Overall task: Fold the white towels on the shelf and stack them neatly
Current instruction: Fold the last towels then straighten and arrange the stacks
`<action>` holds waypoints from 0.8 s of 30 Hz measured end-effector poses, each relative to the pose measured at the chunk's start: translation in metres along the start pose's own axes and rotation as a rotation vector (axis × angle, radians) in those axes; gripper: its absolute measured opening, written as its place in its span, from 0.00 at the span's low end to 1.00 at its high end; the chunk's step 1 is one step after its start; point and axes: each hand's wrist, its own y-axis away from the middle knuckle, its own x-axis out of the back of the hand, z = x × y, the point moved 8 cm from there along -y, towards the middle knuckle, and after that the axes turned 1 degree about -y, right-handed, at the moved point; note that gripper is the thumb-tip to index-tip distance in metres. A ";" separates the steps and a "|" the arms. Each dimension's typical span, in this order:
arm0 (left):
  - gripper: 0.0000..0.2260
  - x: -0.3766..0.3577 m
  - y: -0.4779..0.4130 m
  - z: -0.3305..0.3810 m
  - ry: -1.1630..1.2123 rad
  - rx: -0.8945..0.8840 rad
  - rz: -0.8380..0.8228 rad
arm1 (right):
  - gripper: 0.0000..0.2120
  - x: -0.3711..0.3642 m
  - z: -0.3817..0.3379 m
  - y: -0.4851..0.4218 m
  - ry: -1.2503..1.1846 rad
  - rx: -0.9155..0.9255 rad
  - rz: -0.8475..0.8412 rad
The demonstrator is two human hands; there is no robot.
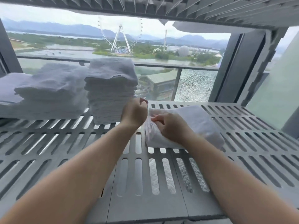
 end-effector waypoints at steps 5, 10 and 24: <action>0.11 -0.019 -0.010 0.019 0.246 -0.020 -0.129 | 0.12 0.023 -0.019 0.028 0.241 0.097 0.362; 0.07 -0.061 -0.015 0.024 -0.215 -0.136 -0.314 | 0.14 0.029 -0.042 0.064 0.267 0.381 0.425; 0.21 -0.085 0.029 0.036 -1.098 -0.075 -0.355 | 0.18 0.074 0.047 0.117 0.233 -0.353 0.387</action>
